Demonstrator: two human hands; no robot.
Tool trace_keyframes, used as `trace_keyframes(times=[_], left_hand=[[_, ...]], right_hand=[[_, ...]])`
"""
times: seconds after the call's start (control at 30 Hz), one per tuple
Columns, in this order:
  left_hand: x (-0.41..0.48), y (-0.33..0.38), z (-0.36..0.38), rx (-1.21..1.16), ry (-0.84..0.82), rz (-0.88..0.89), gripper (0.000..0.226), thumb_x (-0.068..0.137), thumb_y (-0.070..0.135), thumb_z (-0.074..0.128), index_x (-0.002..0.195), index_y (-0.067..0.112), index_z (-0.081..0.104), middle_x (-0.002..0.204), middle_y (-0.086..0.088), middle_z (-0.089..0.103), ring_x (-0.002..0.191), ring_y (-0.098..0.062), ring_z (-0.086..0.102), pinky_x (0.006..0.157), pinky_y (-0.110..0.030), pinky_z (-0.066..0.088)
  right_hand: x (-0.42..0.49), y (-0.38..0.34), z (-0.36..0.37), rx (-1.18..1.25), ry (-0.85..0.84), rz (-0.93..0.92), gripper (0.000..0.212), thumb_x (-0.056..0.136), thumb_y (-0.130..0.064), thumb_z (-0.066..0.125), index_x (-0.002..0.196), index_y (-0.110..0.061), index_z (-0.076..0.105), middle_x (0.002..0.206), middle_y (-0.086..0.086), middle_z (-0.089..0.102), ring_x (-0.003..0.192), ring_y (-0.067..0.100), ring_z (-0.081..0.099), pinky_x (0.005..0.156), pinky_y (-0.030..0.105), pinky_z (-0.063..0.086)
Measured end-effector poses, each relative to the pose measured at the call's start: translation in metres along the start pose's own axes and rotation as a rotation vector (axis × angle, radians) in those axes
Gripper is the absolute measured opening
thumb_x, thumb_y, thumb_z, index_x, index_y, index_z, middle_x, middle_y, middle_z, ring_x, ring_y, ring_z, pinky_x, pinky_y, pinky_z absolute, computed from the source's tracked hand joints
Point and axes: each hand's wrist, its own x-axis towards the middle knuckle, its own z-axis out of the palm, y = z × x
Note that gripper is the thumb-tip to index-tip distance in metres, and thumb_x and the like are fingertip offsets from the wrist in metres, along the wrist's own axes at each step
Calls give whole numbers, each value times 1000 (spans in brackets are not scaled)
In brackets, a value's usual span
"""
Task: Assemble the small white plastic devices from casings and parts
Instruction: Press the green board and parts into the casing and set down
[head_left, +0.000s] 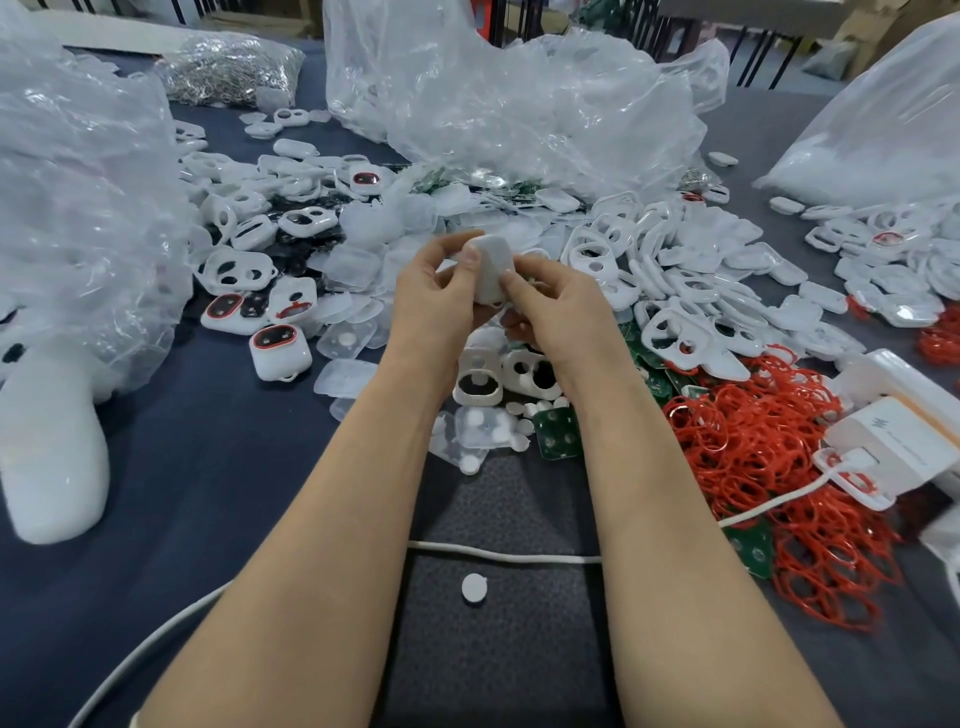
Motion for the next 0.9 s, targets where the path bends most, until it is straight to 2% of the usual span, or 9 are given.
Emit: trace_keyframes(times=[0.1,0.17,0.27,0.4,0.53,0.7,0.8,0.9], left_hand=[[-1,-1,0,4,-123,-10,23,97,3,52,118,11,56,96,-7,67,87,-18,66,79,-27,57],[-1,-1,0,2,-169,-8,27,95,0,53,117,15,56,96,-5,68,90,-17,66,81,-25,56],[-2,0,-2,0,-186,-7,28,95,-1,53,116,17,57,94,-4,68,86,-14,68,79,-24,56],[-2,1,-3,2,-181,-24,30,95,-1,52,119,16,57,95,-7,69,81,-14,69,76,-24,56],[-1,1,-1,8,-129,-33,30,96,2,51,125,10,52,96,-9,68,81,-12,69,74,-21,56],[-1,1,-1,-43,-55,-41,9,95,6,55,103,11,53,94,-9,67,76,-10,68,70,-18,54],[0,-1,-2,-7,-42,-11,15,94,8,59,108,9,58,101,-9,67,86,-13,67,76,-20,54],[-1,-3,-1,236,-21,71,27,93,14,61,119,8,61,111,-10,66,101,-20,65,88,-28,54]], right_hand=[[0,0,-3,163,50,66,12,92,-12,61,104,-10,62,75,5,63,55,9,58,59,23,51],[0,1,-5,308,45,105,15,91,-14,63,104,-10,58,80,7,62,56,7,59,57,19,50],[0,0,-6,374,11,125,18,92,-14,62,106,-8,54,82,7,62,55,5,60,54,17,49],[0,2,-3,358,23,139,11,92,-13,61,99,-10,53,78,5,58,52,5,57,53,18,48],[0,0,-2,304,59,115,19,91,-15,63,106,-8,55,81,6,61,54,6,59,54,19,49],[-1,-3,-1,260,3,60,21,94,-19,60,115,-15,61,83,4,67,63,10,63,64,24,56],[-2,-2,-2,211,10,39,8,94,-20,60,96,-18,68,84,3,69,73,11,64,73,25,57],[-1,0,-5,203,44,55,9,92,-16,62,85,-18,67,81,6,69,73,12,64,71,24,57]])
